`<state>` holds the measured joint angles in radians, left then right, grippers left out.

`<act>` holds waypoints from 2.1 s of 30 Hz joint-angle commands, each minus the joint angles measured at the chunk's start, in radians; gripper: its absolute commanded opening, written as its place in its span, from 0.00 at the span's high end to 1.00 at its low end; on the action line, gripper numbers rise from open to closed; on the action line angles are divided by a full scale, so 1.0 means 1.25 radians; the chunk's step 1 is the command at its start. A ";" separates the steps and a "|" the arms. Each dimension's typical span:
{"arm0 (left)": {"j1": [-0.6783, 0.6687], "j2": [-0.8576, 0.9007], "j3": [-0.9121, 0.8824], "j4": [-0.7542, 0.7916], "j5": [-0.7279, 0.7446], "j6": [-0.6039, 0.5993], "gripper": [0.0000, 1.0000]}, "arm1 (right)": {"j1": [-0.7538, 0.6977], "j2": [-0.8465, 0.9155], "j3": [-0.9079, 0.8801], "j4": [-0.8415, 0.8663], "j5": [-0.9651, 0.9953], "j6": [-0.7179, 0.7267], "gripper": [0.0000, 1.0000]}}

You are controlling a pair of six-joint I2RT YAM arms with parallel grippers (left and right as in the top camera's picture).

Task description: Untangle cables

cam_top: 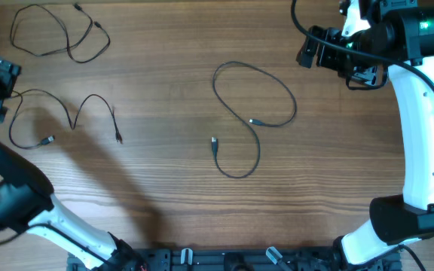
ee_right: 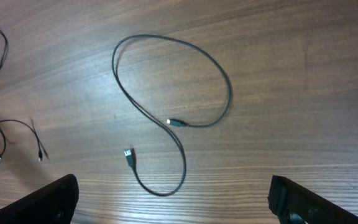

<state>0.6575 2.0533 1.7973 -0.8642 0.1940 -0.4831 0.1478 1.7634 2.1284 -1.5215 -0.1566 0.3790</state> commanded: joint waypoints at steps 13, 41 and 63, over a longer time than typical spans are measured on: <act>-0.267 -0.063 -0.296 -0.034 -0.072 -0.184 0.00 | 0.005 -0.001 0.003 0.011 -0.009 -0.007 0.00; -0.219 -0.191 -0.203 -0.305 -0.007 -0.231 0.00 | 0.005 -0.001 0.003 0.035 -0.039 -0.002 0.00; -0.213 -0.246 -0.285 0.096 -0.094 -0.271 0.96 | 0.005 -0.001 0.003 0.033 -0.050 -0.010 0.00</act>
<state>0.3519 1.7977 1.3666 -0.7414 0.0795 -0.8837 0.1478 1.7634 2.1284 -1.4803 -0.2028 0.3790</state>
